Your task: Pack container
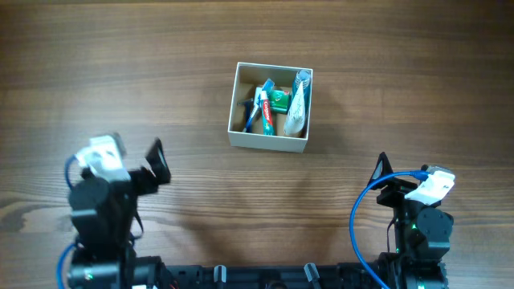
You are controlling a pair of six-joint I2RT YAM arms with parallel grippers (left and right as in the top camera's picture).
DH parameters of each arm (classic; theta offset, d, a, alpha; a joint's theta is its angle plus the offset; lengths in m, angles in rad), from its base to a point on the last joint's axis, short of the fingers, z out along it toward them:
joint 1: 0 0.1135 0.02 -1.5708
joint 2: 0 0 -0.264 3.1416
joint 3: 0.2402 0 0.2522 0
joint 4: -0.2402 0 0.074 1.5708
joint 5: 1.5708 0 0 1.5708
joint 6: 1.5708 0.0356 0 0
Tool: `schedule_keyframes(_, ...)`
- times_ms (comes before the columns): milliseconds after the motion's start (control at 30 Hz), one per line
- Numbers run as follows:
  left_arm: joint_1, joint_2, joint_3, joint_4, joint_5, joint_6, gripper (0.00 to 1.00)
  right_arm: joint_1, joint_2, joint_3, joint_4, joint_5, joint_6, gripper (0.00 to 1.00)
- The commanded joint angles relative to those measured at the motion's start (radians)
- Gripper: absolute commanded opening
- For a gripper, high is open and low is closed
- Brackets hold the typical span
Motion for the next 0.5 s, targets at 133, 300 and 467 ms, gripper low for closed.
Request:
schedule_keyframes(133, 0.003, -0.259, -0.257, 0.021, 0.096, 0.012, 1.0, -0.002, -0.008, -0.005, 0.005, -0.009, 0.005, 1.0)
schedule_keyframes(300, -0.035, -0.34, -0.319, 0.02, 0.101, 0.013, 1.0, -0.002, -0.008, -0.005, 0.005, -0.009, 0.005, 1.0)
schedule_keyframes(467, -0.06, -0.42, -0.379, 0.02, 0.101, 0.012, 1.0, -0.002, -0.008, -0.005, 0.005, -0.009, 0.006, 1.0)
